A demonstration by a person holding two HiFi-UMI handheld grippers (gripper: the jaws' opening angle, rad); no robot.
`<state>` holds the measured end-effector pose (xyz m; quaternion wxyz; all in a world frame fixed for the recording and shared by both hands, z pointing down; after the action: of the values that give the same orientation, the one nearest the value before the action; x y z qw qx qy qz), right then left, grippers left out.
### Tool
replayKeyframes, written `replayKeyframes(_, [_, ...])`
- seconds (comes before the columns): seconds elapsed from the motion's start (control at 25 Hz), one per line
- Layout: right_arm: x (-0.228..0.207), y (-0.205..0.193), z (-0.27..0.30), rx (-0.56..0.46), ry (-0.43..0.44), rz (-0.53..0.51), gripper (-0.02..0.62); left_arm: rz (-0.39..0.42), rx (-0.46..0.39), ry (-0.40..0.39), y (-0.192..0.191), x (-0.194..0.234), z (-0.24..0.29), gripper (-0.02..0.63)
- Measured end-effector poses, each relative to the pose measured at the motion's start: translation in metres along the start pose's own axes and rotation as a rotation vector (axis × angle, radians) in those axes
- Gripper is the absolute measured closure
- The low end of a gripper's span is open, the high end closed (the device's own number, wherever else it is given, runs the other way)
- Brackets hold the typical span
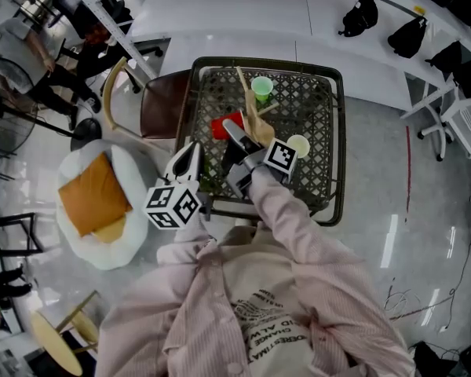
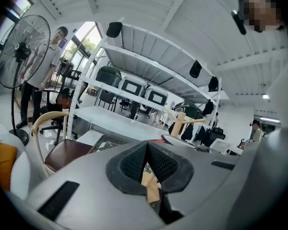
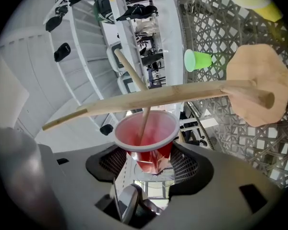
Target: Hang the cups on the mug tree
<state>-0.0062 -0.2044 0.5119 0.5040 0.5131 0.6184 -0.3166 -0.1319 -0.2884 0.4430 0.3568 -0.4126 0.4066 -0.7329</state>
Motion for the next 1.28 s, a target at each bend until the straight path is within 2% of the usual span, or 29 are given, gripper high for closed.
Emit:
replayKeyframes(0.44, [-0.004,0.002,-0.001,-0.040,0.017,0.043,0.321,0.003,0.005,0.003,-0.001,0.001,0.000,0.607])
replayKeyframes(0.72, [-0.006,0.003,-0.003,-0.075,0.025,0.045,0.282,0.009,0.012,-0.019,-0.003,0.001,0.001,0.607])
replayKeyframes(0.96, [-0.007,-0.003,-0.008,-0.103,0.025,0.027,0.264,0.019,0.018,-0.041,-0.003,0.005,-0.001,0.608])
replayKeyframes(1.28, [0.001,-0.012,-0.020,-0.070,0.028,-0.044,0.264,0.043,0.039,-0.095,-0.007,0.004,-0.003,0.607])
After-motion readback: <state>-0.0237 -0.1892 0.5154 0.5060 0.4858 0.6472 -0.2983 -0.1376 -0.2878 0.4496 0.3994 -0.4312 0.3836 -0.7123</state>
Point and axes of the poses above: the fingertips, and each gripper's own axes: z forward along the fingers, x to its left, y out of its top, the point moved 6 cm from there along -z, backward along the fingers, and after that the axes turned 12 degrees about y, right-handed, at the moved point
